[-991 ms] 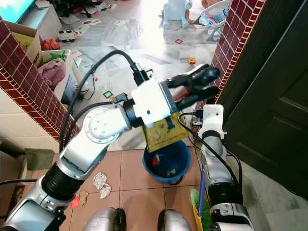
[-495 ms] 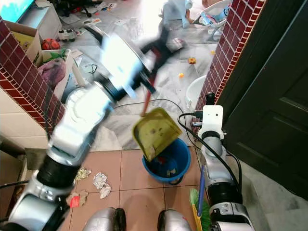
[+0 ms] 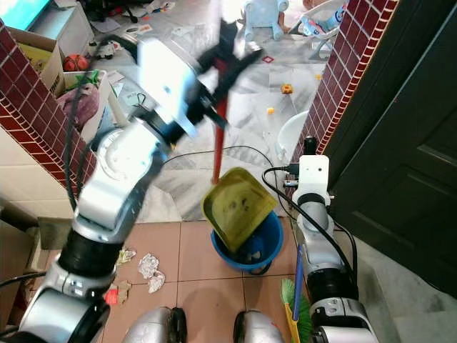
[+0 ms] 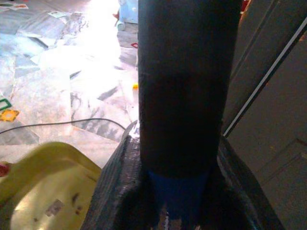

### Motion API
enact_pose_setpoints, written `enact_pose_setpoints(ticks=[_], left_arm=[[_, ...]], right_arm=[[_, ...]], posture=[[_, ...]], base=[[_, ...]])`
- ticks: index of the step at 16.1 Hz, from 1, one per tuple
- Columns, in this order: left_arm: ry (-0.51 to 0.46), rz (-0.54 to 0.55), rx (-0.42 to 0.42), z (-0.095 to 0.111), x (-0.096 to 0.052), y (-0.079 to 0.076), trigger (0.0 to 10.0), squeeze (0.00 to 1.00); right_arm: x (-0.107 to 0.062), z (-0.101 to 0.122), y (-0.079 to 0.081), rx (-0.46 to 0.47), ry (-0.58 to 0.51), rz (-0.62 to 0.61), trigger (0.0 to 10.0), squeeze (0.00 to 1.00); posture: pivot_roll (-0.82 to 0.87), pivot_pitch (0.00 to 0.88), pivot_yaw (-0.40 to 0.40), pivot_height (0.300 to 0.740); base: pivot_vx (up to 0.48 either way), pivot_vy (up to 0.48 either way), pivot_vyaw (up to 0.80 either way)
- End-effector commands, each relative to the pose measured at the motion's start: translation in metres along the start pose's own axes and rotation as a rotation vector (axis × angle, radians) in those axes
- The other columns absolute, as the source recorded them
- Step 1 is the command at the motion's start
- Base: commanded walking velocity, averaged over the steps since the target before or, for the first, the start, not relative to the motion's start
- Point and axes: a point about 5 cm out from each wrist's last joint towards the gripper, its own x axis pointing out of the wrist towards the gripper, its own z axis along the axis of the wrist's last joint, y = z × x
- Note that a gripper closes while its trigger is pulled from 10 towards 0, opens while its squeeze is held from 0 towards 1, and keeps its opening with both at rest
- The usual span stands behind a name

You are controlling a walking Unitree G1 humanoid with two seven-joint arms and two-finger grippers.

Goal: Sweep floor

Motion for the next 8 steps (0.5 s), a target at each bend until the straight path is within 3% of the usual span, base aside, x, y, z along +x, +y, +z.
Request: enact_pose_setpoints(ticks=[1,2,3,5,8], left_arm=[[-0.179,0.125,0.083,0.038,0.007,0.024,10.0,0.00],[-0.216,0.237,0.076,0.049,0.009,0.043,10.0,0.00],[-0.225,0.276,0.092,0.053,0.009,0.050,10.0,0.00],[-0.242,0.460,0.180,0.065,0.003,0.087,10.0,0.00],[-0.099,0.579,0.277,0.044,-0.015,0.117,10.0,0.00]], right_arm=[[0.003,0.008,0.001,0.004,-0.036,0.012,10.0,0.00],[0.003,0.007,0.002,0.003,-0.034,0.015,10.0,0.00],[0.003,0.007,0.002,0.003,-0.033,0.016,10.0,0.00],[0.003,0.007,0.002,0.001,-0.030,0.019,10.0,0.00],[0.004,0.005,0.005,-0.002,-0.021,0.044,10.0,0.00]], posture=[[-0.03,0.089,0.023,0.740],[-0.03,0.089,0.023,0.740],[-0.03,0.087,0.022,0.740],[-0.03,0.086,0.021,0.740],[-0.03,0.085,0.013,0.740]], base=[[0.000,0.000,0.00],[0.000,0.000,0.00],[0.000,0.000,0.00],[0.000,0.000,0.00],[0.000,0.000,0.00]])
